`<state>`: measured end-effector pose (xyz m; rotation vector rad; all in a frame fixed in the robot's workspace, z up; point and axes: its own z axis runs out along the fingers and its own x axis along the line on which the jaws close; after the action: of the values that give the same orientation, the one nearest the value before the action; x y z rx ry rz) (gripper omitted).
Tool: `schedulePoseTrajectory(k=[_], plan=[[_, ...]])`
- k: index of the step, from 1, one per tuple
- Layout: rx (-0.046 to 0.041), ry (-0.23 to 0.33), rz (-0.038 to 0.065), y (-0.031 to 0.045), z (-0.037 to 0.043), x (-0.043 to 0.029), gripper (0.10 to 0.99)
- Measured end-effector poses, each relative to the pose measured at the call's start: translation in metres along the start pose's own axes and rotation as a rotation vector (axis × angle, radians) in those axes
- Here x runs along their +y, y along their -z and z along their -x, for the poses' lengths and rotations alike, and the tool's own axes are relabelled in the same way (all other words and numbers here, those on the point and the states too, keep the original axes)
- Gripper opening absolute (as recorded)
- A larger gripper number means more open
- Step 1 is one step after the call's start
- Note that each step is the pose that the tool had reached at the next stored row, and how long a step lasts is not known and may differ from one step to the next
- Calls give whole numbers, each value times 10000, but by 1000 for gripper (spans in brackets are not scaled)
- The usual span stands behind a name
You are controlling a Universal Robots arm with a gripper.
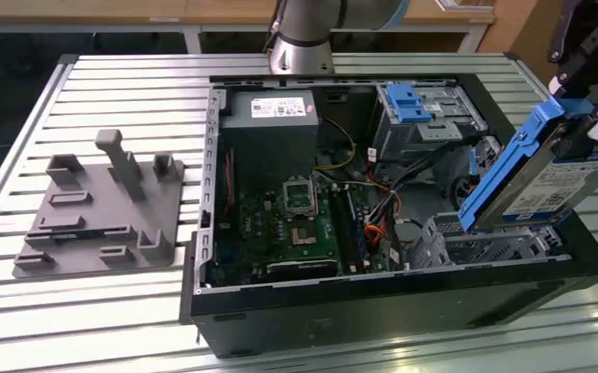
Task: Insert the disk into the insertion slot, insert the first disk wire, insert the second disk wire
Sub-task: 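Insert the disk into the insertion slot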
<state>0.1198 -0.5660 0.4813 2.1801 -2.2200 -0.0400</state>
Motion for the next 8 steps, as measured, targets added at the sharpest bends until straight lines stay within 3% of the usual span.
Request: schedulePoseTrajectory(k=[8], plan=[[0, 0, 0, 0, 0, 0, 365]])
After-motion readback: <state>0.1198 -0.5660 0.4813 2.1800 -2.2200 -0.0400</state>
